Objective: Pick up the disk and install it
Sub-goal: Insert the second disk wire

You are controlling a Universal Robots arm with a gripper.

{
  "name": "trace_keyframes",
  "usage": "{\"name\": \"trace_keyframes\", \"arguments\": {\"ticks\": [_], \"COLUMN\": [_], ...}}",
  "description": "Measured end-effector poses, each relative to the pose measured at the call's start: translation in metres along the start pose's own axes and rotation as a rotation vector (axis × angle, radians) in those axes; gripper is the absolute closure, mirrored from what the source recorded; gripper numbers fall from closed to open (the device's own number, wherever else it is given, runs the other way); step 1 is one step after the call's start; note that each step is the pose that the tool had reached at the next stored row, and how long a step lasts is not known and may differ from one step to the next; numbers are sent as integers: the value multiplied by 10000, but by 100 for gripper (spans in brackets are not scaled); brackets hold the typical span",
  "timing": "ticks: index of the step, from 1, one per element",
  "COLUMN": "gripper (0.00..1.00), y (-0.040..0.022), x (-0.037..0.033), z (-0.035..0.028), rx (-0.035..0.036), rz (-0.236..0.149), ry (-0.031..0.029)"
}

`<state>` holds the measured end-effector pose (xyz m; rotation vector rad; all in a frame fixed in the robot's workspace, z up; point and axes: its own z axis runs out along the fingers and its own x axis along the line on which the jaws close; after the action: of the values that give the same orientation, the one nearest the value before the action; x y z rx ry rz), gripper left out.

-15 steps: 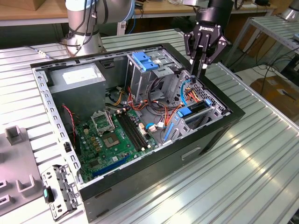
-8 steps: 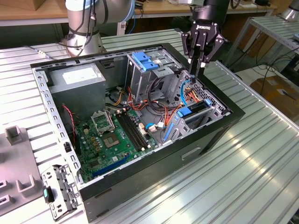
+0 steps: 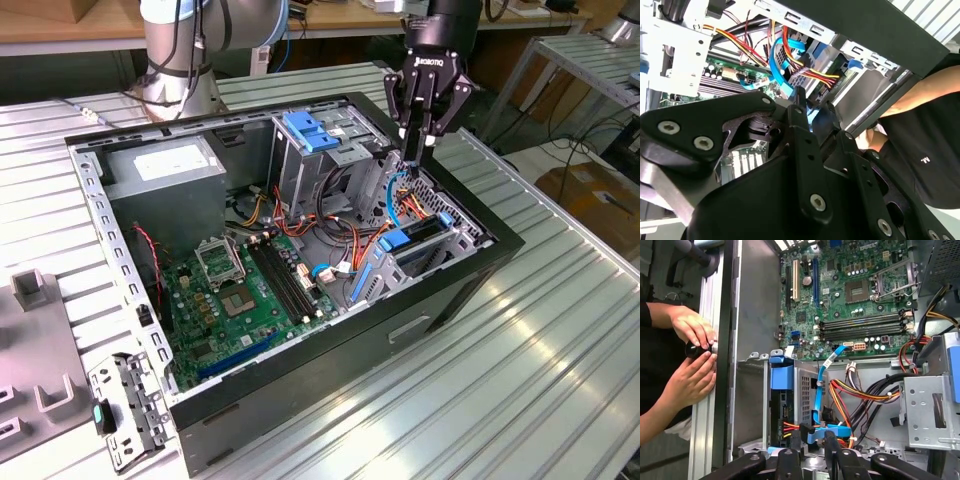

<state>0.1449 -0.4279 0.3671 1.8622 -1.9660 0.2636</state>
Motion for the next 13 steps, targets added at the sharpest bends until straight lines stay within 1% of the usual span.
{"name": "trace_keyframes", "arguments": {"ticks": [1,2,3,6,7,9,10,11,13], "gripper": [67,67,67,67,69,82,82,84,84], "y": [9,18,18,16,15,14,14,14,14], "x": [-8,-15,-18,-19,-18,-18,-17,-17,-19], "z": [19,37,44,56,60,68,72,77,83], "rx": [22,59,87,130,143,164,174,191,211], "rz": [9,29,41,71,81,97,104,118,130], "ry": [0,7,16,72,94,134,151,178,198]}}
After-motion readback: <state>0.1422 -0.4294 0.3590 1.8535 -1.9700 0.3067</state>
